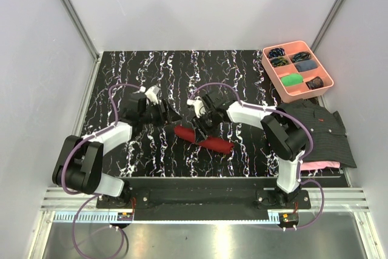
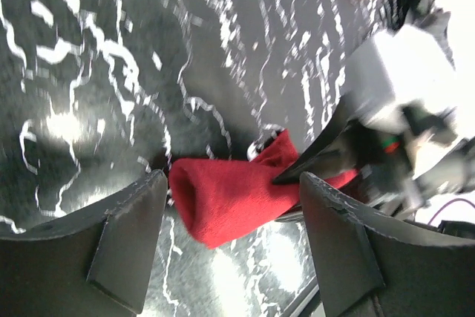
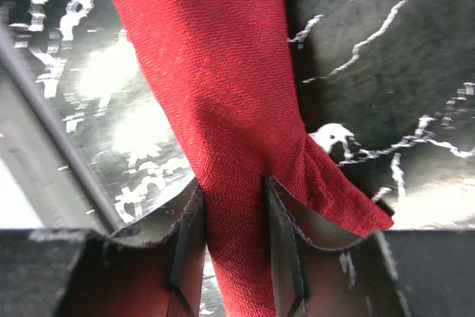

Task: Fold the napkin, place the utensils inside, and roll it up
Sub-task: Roll the napkin at the center of the board.

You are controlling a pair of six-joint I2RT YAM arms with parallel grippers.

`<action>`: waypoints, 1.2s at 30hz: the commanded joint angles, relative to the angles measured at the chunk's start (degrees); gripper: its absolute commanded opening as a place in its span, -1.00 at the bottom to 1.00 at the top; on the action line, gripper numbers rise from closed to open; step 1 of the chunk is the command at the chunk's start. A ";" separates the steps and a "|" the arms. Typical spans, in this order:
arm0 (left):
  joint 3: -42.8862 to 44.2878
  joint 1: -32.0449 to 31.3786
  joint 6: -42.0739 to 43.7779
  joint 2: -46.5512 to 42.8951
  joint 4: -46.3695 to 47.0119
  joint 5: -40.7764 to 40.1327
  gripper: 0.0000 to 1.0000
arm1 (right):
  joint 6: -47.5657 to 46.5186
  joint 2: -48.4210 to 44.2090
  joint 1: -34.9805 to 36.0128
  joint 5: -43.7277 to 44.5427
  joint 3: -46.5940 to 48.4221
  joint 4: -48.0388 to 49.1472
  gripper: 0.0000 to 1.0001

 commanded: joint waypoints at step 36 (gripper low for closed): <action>9.71 -6.31 1.37 17.14 2.61 1.91 -1.00 | 1.05 7.64 -12.37 -11.19 8.66 -3.23 0.43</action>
